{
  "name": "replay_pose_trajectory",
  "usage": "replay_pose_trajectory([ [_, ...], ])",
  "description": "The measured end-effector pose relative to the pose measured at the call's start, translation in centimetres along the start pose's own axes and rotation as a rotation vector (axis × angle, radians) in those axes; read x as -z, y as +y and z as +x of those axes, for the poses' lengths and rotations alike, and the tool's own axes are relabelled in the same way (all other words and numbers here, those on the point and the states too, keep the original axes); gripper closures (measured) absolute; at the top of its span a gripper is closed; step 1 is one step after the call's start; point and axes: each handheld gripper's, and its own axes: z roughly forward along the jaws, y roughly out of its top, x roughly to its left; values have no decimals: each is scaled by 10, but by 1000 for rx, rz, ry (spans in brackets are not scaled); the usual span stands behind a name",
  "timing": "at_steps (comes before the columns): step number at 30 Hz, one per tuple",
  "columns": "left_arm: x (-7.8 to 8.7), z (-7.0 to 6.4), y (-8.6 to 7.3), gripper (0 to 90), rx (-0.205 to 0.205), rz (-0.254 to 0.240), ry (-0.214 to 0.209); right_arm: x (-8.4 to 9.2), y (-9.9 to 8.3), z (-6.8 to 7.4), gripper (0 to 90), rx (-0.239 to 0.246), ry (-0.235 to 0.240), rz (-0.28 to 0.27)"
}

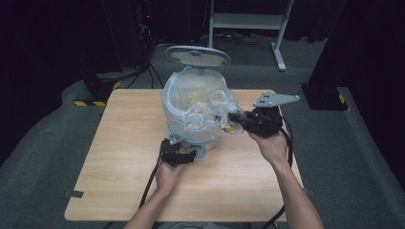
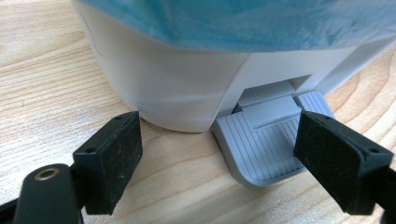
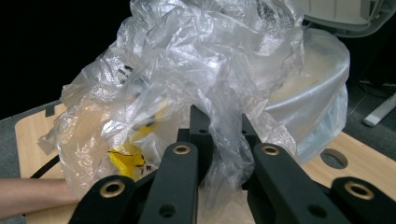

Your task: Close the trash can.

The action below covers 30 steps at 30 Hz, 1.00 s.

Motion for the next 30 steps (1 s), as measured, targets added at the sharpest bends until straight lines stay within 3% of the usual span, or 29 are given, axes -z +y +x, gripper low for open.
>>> replay_pose_trajectory([
  [14,0,0,0,154,-1,2,-1,-19,29,-11,840,7,-12,8],
  [21,0,0,0,154,0,1,-1,-37,42,-17,840,3,-9,32],
  [30,0,0,0,154,0,1,-1,-65,53,-28,839,-4,-47,73],
])
